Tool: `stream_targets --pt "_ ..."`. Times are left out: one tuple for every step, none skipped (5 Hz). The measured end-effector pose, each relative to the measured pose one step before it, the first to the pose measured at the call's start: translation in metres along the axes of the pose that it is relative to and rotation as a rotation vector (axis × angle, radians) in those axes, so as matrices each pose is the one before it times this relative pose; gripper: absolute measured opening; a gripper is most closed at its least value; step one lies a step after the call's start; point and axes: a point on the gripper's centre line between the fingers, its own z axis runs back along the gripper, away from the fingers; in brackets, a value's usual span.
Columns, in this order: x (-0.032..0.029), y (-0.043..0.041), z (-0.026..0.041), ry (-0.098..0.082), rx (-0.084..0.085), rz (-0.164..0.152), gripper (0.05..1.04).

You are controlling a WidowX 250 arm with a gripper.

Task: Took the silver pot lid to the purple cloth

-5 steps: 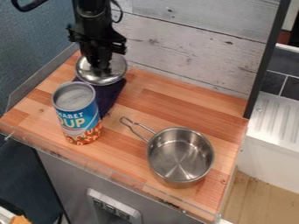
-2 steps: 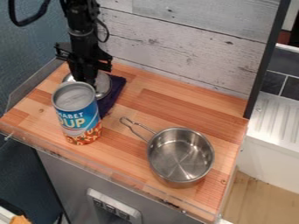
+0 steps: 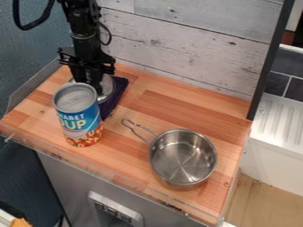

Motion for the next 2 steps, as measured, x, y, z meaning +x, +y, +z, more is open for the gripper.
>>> stream_targets --pt "0.00215 0.00358 0.01924 -0.0229 0.0144 -0.0133 0.902" --pt "0.00948 0.00469 0.04038 -0.0349 0.0156 -0.0210 1.012"
